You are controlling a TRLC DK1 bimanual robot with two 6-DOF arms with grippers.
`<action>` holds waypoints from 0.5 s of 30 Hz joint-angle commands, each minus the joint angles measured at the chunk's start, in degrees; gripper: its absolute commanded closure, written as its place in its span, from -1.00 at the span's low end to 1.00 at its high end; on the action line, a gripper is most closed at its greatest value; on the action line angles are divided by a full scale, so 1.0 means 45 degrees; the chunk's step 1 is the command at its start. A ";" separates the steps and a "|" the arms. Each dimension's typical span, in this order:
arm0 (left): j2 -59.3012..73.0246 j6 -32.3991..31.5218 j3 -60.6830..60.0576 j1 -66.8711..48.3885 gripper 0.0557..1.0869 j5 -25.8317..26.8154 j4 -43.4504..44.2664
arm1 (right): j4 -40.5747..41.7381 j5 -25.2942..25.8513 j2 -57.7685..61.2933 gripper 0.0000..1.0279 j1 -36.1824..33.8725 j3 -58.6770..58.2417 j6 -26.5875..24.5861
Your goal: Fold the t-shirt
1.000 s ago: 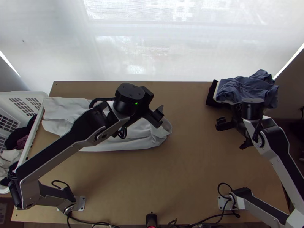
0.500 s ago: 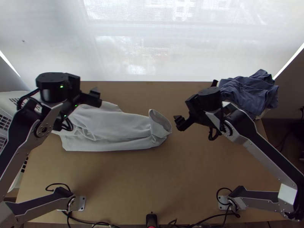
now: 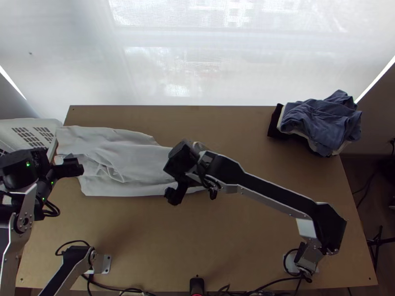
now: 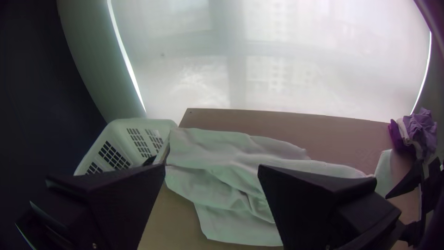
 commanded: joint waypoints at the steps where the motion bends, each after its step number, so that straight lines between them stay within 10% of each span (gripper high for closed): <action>1: -0.1055 -0.0302 -0.1911 0.0907 -0.90 0.0224 -0.0674 | -0.0062 -0.0037 0.1556 -0.87 0.0986 0.0135 -0.0077; 15: -0.0410 -0.0282 -0.3297 0.1669 -0.90 0.0751 -0.0361 | -0.0042 -0.0017 0.3666 -0.81 0.0186 0.0389 -0.0604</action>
